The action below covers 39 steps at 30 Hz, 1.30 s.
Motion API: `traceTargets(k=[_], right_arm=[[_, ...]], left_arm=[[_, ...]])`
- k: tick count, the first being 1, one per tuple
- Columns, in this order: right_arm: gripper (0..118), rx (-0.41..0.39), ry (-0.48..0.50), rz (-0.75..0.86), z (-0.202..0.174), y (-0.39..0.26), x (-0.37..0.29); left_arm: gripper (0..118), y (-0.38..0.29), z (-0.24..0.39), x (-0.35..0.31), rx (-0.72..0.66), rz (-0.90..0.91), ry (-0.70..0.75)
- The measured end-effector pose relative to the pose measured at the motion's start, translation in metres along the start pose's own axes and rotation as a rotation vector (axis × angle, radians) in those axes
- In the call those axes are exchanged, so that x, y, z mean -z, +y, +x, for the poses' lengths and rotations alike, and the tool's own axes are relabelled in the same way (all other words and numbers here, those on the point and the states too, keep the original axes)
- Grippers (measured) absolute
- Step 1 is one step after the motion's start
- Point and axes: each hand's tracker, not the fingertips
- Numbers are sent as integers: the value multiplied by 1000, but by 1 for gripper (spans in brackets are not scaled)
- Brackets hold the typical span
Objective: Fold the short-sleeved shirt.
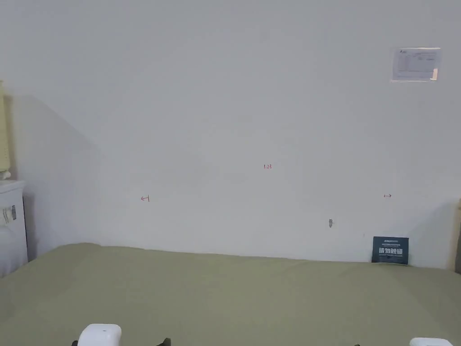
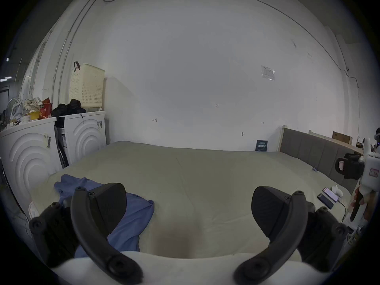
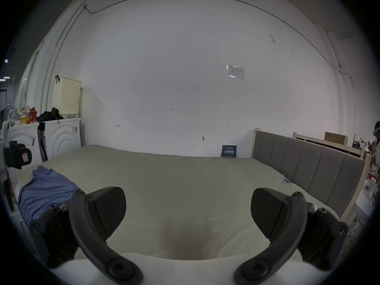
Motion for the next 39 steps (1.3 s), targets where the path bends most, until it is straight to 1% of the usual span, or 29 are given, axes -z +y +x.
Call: traceTargets(k=[4, 9, 16, 23, 28, 31, 33, 39], right_arm=[[118, -15, 7, -1, -2, -5, 0], [118, -47, 28, -15, -4, -14, 3], [118, -47, 25, -39, -6, -21, 8], [118, -73, 33, -34, -5, -19, 9], [118, -44, 46, -39, -3, -22, 11], [118, -42, 53, -47, -1, -26, 12], [118, -30, 83, -60, 0, -27, 13], [118, -22, 85, -50, -1, -23, 11]], left_arm=[[118, 2, -1, -1, -33, -1, 0], [118, 2, -5, 2, -21, -11, 12], [118, -2, -6, 4, -73, -29, 21], [118, -3, -7, 5, -50, -34, 34], [118, -5, -6, 2, -85, -25, 23], [118, -7, -5, 4, -57, -16, 27], [118, -5, -1, 2, -35, -19, 29], [118, 3, 4, 0, -29, -6, 26]])
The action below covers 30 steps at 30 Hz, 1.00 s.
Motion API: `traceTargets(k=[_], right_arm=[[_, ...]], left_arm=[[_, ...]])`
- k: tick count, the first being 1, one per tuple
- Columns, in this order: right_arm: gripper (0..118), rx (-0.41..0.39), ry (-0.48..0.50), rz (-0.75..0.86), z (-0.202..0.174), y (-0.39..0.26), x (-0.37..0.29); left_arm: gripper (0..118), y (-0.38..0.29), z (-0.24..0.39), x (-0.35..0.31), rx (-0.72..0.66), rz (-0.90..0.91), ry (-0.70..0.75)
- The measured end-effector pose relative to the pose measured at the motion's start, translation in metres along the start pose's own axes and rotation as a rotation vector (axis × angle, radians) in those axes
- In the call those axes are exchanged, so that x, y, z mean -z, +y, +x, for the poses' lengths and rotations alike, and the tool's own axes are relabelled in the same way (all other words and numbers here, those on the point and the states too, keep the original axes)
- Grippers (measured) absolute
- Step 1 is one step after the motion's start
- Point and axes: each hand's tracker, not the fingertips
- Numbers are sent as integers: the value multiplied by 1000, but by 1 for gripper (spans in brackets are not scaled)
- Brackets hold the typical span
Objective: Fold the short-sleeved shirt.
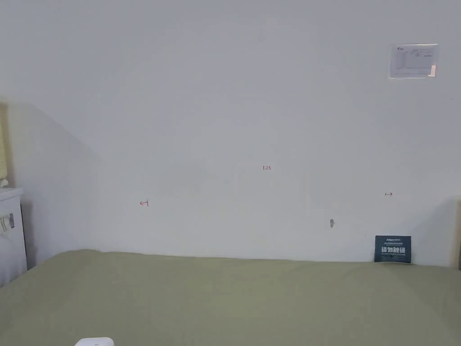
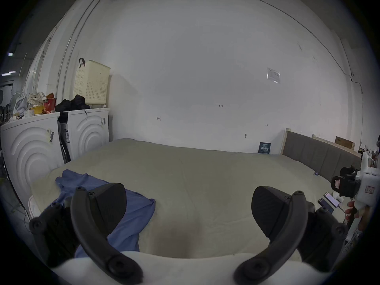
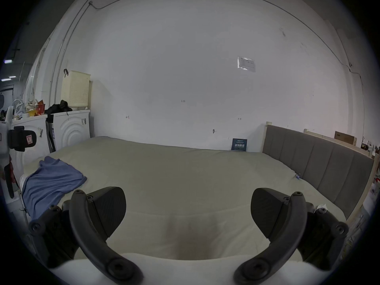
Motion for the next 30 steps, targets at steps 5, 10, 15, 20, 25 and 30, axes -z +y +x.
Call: traceTargets(k=[5, 10, 15, 20, 25, 30], right_arm=[[118, -4, 13, 4, 0, 5, 0], [118, 66, 27, -8, 4, 0, 3], [118, 49, 23, -12, 5, -2, 3], [118, 35, 12, 1, 5, 0, 3], [118, 46, 42, 9, 8, 3, 3], [118, 35, 20, 15, 8, 2, 3]], left_arm=[[118, 3, 1, 0, 6, 10, 3], [118, 1, 1, -1, -6, 7, 6], [118, 0, 0, 1, -4, 14, 19], [118, 3, 1, 4, 4, 17, 18], [118, 6, 9, -7, 49, 73, 24], [118, 7, 8, -5, 64, 66, 14]])
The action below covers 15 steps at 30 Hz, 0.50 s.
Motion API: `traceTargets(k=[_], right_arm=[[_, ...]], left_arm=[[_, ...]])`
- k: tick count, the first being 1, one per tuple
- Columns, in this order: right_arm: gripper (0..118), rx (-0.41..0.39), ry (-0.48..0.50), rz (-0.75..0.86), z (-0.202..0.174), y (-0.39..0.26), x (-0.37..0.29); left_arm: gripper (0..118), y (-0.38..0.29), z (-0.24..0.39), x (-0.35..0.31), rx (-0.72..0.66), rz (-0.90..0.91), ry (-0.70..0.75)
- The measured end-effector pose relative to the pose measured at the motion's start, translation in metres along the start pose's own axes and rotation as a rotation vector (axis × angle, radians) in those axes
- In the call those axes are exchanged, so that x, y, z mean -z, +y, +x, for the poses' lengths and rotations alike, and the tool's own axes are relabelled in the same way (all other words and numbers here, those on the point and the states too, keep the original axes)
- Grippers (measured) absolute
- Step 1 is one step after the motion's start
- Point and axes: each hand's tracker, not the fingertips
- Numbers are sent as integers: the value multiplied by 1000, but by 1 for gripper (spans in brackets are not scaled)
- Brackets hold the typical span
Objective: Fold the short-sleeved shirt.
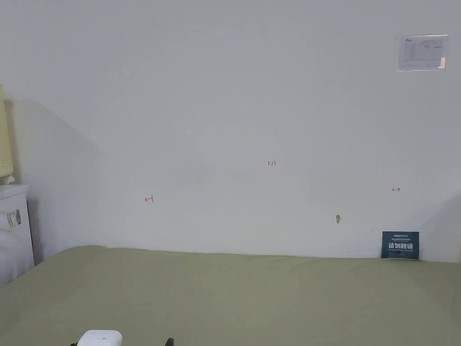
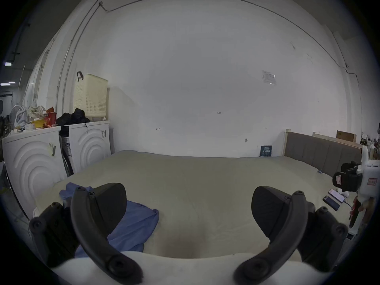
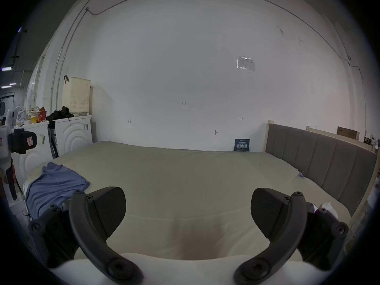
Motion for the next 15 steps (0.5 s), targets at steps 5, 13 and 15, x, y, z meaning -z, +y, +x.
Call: traceTargets(k=[5, 13, 15], right_arm=[[118, -4, 4, -9, 0, -1, 1], [118, -20, 4, -6, -1, 4, -3], [118, 2, 12, -13, -2, 7, -4]], left_arm=[[118, 0, -1, -3, -35, 37, -32], [118, -2, -3, -9, -60, 61, -51], [118, 1, -5, -7, -76, 47, -54]])
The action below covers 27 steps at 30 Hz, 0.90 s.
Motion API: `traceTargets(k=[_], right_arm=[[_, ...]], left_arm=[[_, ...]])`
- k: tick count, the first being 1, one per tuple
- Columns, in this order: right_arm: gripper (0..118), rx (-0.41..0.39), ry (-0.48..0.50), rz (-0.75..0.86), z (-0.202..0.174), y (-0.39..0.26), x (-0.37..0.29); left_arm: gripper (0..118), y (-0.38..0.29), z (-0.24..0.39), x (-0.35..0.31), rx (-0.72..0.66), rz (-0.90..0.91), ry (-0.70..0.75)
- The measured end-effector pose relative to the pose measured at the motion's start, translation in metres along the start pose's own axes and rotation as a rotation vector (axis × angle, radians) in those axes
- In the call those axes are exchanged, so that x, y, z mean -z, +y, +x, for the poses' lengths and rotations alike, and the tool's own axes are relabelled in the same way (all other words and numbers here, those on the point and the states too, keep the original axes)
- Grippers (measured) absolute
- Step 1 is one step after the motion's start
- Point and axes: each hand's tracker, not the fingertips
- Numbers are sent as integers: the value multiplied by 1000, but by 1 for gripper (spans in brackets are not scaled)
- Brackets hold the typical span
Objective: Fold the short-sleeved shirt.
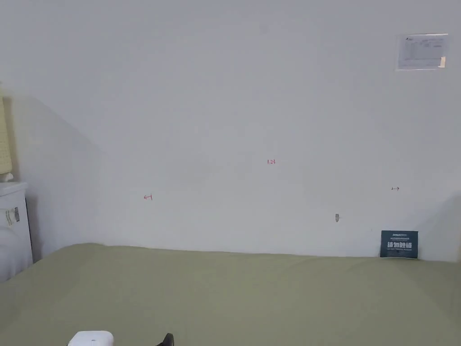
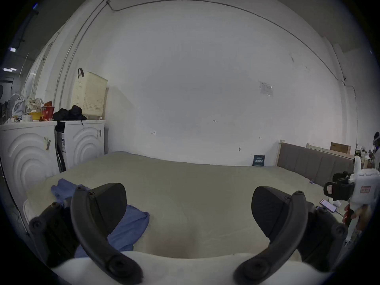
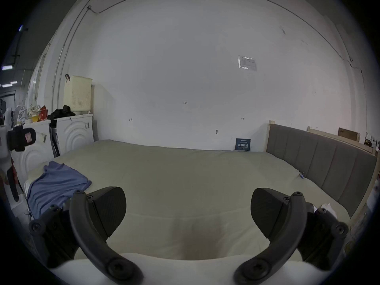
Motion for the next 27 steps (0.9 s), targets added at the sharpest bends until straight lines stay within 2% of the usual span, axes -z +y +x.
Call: traceTargets(k=[9, 18, 27], right_arm=[[118, 19, 2, 22, -1, 18, -8], [118, -17, -33, 35, 0, 19, -5], [117, -21, -35, 26, -1, 15, -6]], left_arm=[[118, 6, 1, -2, 14, 8, 5], [118, 6, -2, -1, 3, -2, 39], [118, 1, -2, -3, 12, -18, 22]])
